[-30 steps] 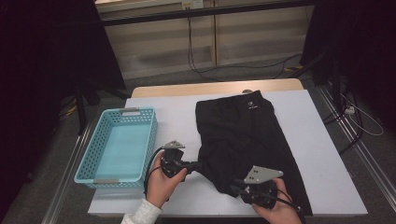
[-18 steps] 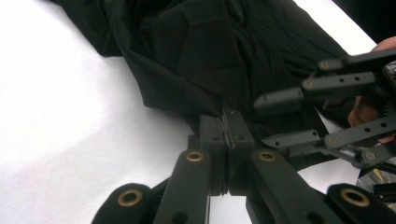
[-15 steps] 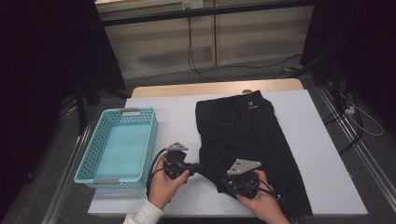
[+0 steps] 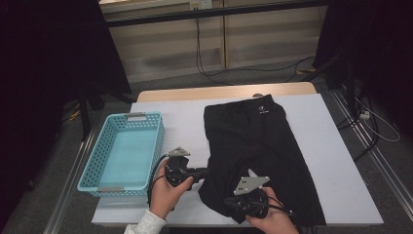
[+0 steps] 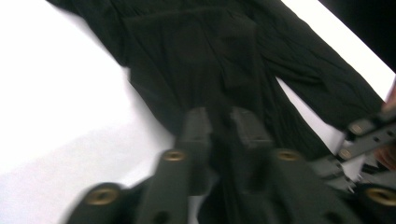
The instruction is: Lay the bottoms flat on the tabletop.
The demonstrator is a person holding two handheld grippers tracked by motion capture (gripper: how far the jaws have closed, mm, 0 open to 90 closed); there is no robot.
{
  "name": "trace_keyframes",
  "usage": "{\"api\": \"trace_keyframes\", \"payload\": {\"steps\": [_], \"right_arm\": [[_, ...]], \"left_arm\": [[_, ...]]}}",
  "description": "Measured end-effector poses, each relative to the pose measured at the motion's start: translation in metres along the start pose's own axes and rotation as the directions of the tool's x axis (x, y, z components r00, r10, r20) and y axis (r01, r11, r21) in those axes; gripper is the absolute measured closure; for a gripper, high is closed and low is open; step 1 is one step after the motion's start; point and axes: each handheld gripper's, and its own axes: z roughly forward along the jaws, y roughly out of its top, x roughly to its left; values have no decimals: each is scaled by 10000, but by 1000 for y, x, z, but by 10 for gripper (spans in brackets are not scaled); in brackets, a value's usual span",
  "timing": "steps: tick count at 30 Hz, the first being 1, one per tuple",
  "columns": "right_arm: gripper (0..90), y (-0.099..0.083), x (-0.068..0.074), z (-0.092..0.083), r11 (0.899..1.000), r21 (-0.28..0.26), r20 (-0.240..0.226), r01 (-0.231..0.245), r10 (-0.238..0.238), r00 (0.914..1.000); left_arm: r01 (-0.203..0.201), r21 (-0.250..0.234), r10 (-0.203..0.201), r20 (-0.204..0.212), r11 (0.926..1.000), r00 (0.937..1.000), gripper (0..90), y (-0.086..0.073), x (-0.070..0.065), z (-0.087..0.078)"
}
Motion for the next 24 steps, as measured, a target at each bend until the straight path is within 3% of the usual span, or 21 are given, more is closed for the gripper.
{"api": "trace_keyframes", "payload": {"steps": [3,7,14,17,19,21,24], "right_arm": [[864,-4,-1,-9,10000,-82,141,47,-46,9999],[863,-11,-10,-25,9989,-349,503,-304,322,9982],[862,-28,-27,-44,9945,-389,1128,-977,1015,9884],[862,-33,-26,-45,9951,22,979,-987,980,9904],[860,-34,-22,-44,9957,-24,813,-926,925,9924],[859,-32,-17,-44,9960,47,294,-892,890,9956],[829,-29,-11,-45,9964,-171,126,-828,830,9965]], "left_arm": [[40,-70,-42,-178,10000,9998,583,2,3,4],[154,-251,-169,-587,9996,9981,412,5,10,12],[405,-226,-422,-817,9989,9958,386,7,26,27],[378,-168,-391,-859,9991,9955,370,9,28,32],[320,-188,-335,-884,9993,9955,364,10,27,35],[268,-223,-287,-873,9994,9958,358,12,27,36],[243,-294,-268,-880,9993,9958,354,15,26,35]]}}
